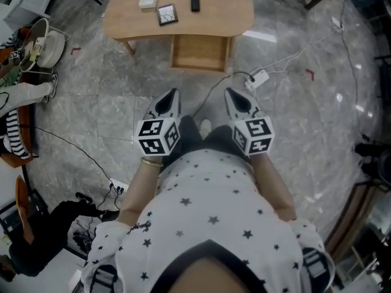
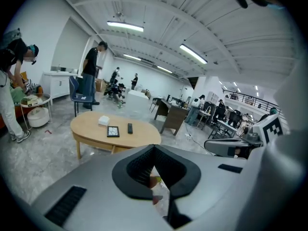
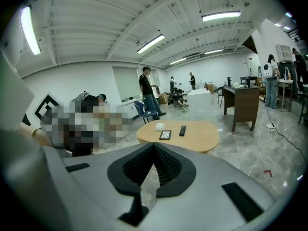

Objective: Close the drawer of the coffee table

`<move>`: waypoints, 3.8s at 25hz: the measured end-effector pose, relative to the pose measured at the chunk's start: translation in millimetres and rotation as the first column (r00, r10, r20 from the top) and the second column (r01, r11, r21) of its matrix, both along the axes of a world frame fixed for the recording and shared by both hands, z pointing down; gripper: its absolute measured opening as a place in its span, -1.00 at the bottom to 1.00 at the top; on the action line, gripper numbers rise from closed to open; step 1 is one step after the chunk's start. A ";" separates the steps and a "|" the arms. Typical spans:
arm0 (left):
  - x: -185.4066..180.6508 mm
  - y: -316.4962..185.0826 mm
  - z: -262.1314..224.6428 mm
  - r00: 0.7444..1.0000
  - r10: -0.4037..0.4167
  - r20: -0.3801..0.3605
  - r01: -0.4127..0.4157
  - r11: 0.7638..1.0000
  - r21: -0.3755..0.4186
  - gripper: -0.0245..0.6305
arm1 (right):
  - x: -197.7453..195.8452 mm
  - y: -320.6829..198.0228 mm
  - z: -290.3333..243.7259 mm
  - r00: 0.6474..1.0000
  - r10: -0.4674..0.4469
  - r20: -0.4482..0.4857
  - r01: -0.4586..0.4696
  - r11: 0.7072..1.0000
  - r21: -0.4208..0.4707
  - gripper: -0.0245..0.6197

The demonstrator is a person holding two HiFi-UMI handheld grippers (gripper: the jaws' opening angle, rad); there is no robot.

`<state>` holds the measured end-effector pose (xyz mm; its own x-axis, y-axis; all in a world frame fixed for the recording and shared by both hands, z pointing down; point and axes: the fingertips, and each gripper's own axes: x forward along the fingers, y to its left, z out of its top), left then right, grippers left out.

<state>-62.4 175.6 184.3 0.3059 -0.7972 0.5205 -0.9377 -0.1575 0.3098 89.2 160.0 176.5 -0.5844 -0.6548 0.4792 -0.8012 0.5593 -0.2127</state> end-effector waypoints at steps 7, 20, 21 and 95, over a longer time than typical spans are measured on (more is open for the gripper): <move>1.2 0.7 11.1 1.000 -0.006 -0.006 0.006 0.999 -0.032 -0.91 | 15.1 -4.0 8.2 1.000 0.020 -0.023 -0.020 1.000 -0.014 -0.90; -18.9 -49.4 58.8 0.999 -0.011 0.051 0.017 0.994 -0.104 -0.90 | 34.6 -38.0 44.6 0.994 0.087 -0.066 -0.091 0.994 -0.058 -0.90; -21.7 -54.9 64.4 0.998 -0.010 0.062 0.017 0.994 -0.110 -0.90 | 35.2 -42.1 48.9 0.994 0.089 -0.069 -0.093 0.994 -0.062 -0.90; -123.1 -148.5 494.8 0.944 0.261 0.203 -0.130 0.859 -0.496 -0.24 | 91.3 -145.7 490.1 0.946 0.052 -0.320 -0.181 0.904 -0.387 -0.29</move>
<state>-185.6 27.0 679.1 0.2346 -0.3749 0.8969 -0.9585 -0.2427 0.1493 180.5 14.3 666.6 -0.3053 -0.4190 0.8551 -0.9162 0.3741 -0.1438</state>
